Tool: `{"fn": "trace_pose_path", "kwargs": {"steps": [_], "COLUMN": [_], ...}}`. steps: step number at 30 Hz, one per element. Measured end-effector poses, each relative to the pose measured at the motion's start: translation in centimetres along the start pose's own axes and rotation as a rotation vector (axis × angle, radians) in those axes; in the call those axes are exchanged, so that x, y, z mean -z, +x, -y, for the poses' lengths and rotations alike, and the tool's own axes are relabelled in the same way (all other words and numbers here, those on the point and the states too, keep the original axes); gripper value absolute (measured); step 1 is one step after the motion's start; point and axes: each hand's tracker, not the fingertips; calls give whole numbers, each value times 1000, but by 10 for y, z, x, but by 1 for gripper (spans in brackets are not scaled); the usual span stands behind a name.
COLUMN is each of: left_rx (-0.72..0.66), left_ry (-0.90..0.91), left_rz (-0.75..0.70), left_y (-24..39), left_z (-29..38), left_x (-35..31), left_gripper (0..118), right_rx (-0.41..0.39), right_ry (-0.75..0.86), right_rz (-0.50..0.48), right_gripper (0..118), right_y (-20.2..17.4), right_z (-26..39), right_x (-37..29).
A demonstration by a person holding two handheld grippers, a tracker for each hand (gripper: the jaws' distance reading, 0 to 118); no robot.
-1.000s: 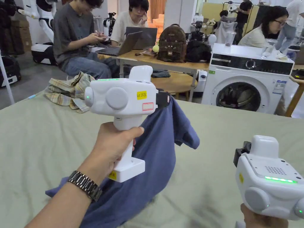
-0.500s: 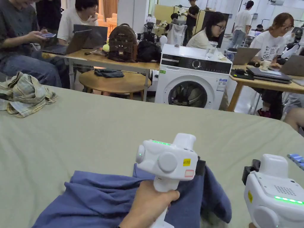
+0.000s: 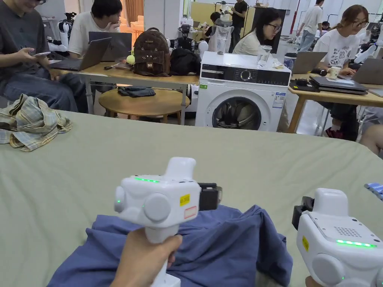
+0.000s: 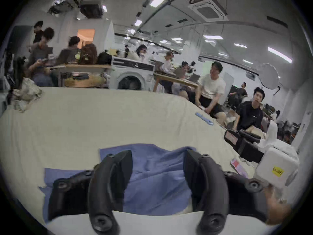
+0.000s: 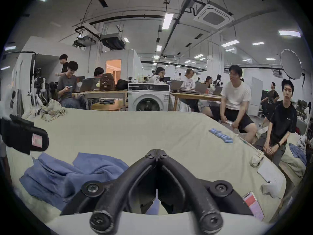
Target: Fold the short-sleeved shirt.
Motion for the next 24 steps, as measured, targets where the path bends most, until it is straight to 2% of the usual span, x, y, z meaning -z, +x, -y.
{"fn": "trace_pose_path", "kwargs": {"steps": [1, 2, 3, 4, 7, 14, 19, 24], "left_rx": [14, 27, 41, 45, 3, -84, -182, -239], "left_ry": [15, 21, 19, 23, -2, -90, -248, -394], "left_rz": [-24, -69, -133, -186, -184, -341, -339, -341], "left_y": [-7, -15, -22, -29, -58, -137, -191, -219], "left_z": [1, 4, 6, 9, 13, -5, -15, -6], "left_x": [-7, -13, -19, -25, -41, -57, -29, 12], "left_gripper": [47, 18, 0, 0, 0, 0, 0, 2], "right_rx": [-3, -8, -9, -7, 0, 7, 0, -8], "right_ry": [3, 4, 3, 1, -2, -20, -27, -35], "right_rz": [-10, -22, -30, -41, -69, -93, -97, -91], "right_gripper": [0, 0, 0, 0, 0, 0, 0, 0], "right_y": [-6, -12, -18, -22, -35, -47, -47, -43], "right_z": [0, 0, -1, -1, 0, -1, -2, -1], "right_x": [-1, -1, -1, 0, 1, 9, 11, 11]}}
